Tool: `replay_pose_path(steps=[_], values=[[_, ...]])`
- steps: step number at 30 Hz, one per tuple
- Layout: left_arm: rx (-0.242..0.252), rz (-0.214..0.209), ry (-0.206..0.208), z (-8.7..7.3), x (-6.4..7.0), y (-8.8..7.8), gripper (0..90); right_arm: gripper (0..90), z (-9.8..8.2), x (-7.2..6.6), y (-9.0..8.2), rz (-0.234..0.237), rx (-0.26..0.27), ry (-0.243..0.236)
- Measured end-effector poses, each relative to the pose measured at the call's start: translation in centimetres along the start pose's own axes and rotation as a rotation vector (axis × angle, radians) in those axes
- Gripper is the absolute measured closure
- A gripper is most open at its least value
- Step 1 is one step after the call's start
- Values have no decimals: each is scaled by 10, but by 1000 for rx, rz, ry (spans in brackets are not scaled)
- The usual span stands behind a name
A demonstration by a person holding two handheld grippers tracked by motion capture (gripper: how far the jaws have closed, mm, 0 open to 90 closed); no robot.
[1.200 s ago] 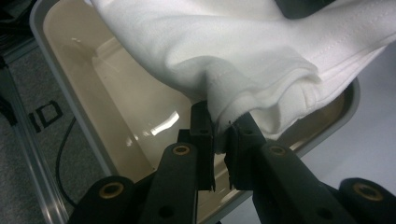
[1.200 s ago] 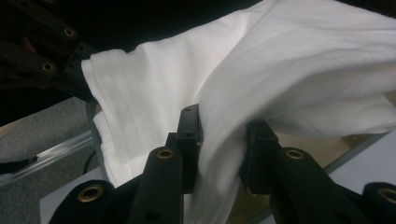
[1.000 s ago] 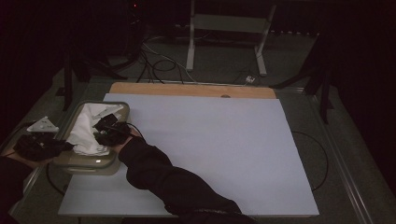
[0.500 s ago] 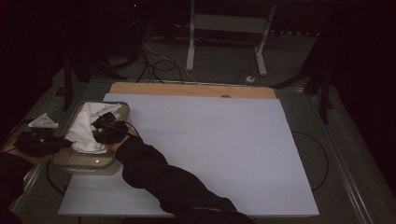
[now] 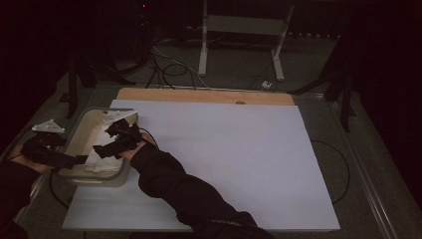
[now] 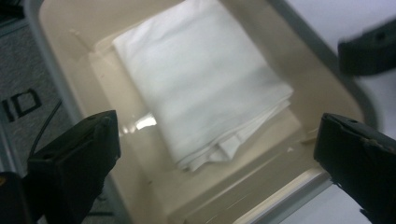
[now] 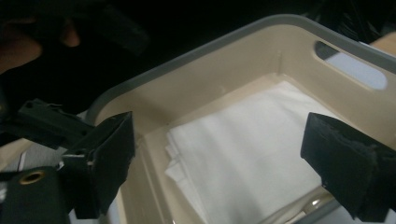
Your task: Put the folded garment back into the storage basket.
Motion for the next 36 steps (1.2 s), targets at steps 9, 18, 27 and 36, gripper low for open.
replay_pose_path(steps=[9, 18, 27, 36], values=[[16, -5, 13, 3, 8, -2, 1, 97, 1, -5, -6, 34, 16, -53], [4, -8, 38, 9, 21, 0, 0, 98, -5, 3, -13, 25, 2, -71], [12, -5, 60, 18, 33, 0, 0, 98, -11, 7, -19, 17, -14, -79], [32, -14, 65, 29, 43, 4, 0, 97, -17, 18, -27, 12, -31, -106]])
Point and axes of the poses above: each handheld gripper's, and its own axes: y roughly forward along the jaws, z roughly out of its top, x roughly to its right, the point moved 6 cm from there along y, roughly forward along the jaws, and after that the axes turned 13 degrees about -x, right-handed, at the moved point
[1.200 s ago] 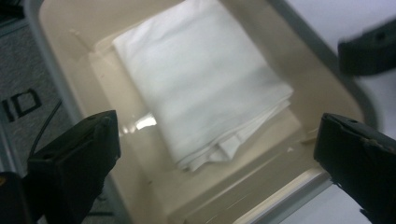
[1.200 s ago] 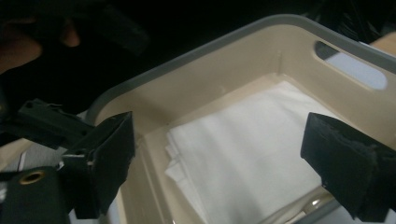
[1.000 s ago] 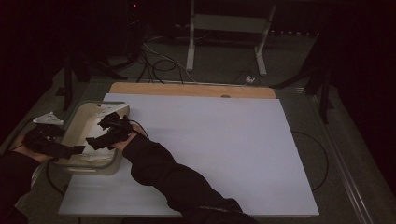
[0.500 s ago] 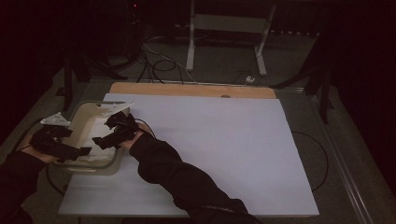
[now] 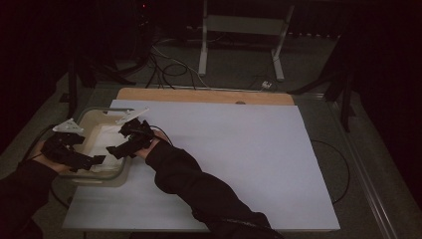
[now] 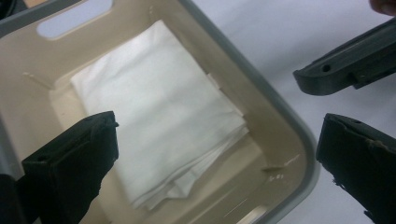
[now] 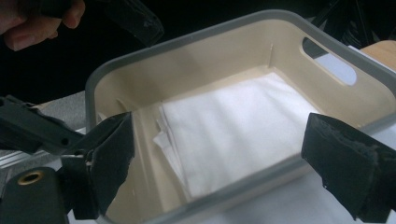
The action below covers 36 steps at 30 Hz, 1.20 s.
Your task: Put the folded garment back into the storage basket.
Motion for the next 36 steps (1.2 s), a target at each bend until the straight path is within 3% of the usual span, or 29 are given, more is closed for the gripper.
replay_pose_path(steps=[9, 27, 36], values=[[20, -11, 0, 10, 7, 3, 0, 97, -12, 11, -11, -13, -15, -3], [19, -41, 65, 35, 42, 18, 0, 97, -40, 35, -42, -53, -42, -32], [21, -57, 108, 44, 62, 24, 0, 97, -53, 38, -54, -57, -39, -47]])
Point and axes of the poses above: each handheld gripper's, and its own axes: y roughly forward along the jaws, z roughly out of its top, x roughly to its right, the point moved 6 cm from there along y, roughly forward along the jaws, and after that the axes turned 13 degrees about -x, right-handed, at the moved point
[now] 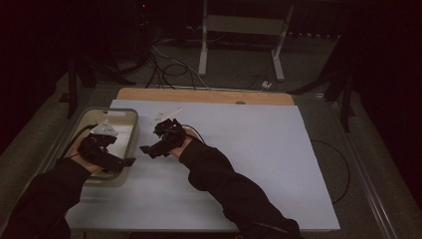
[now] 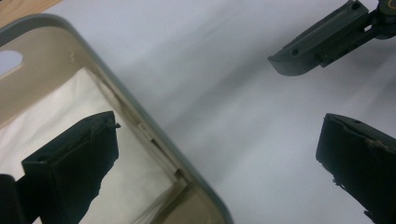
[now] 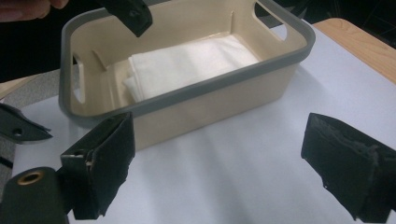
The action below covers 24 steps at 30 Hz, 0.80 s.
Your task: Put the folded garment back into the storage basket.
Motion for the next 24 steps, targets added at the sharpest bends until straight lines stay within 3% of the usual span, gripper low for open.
replay_pose_path(steps=[8, 24], values=[[-11, -29, 65, 9, 20, 11, 0, 98, -16, 4, -11, -1, 9, -2], [-8, -62, 143, 27, 53, 31, 0, 98, -56, 15, -32, -33, 3, -3]])
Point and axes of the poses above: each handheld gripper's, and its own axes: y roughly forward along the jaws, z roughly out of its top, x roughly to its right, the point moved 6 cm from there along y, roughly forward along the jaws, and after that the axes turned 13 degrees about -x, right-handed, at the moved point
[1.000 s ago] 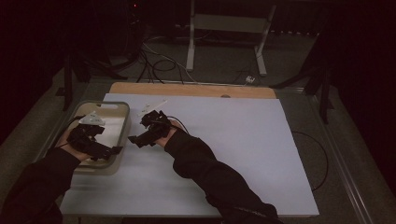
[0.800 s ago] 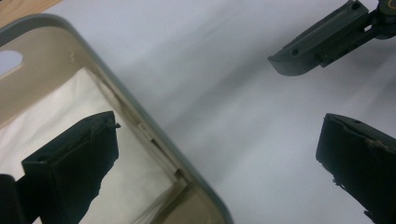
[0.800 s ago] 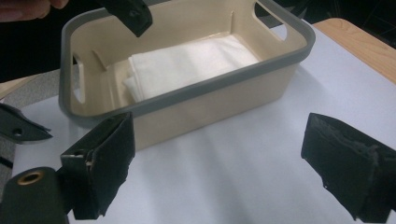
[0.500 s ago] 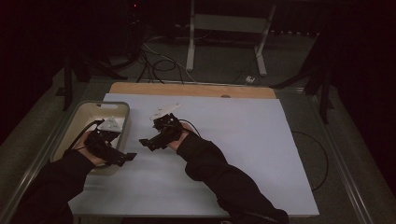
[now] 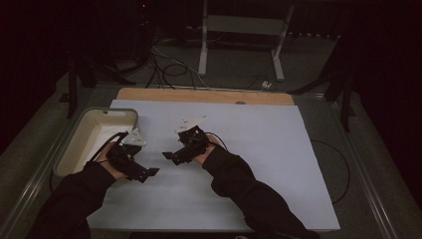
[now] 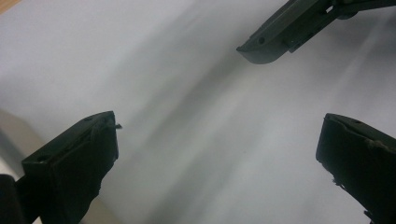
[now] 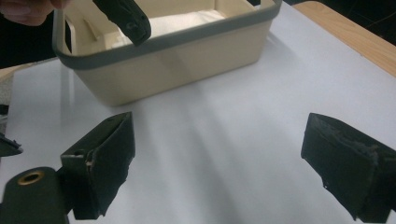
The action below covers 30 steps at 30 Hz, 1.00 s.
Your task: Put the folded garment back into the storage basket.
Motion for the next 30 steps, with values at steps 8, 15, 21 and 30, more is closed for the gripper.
replay_pose_path(steps=[8, 15, 21, 30], values=[[1, -9, 22, 7, 14, 12, 0, 98, -19, 6, -8, -7, -2, 23], [-10, -14, 49, 11, 25, 24, 0, 98, -48, 13, -14, 5, -7, 65], [-3, -15, 62, 15, 35, 33, 0, 98, -67, 17, -19, -5, -15, 61], [13, 5, 68, 15, 45, 43, 0, 100, -93, 19, -26, -5, -21, 77]])
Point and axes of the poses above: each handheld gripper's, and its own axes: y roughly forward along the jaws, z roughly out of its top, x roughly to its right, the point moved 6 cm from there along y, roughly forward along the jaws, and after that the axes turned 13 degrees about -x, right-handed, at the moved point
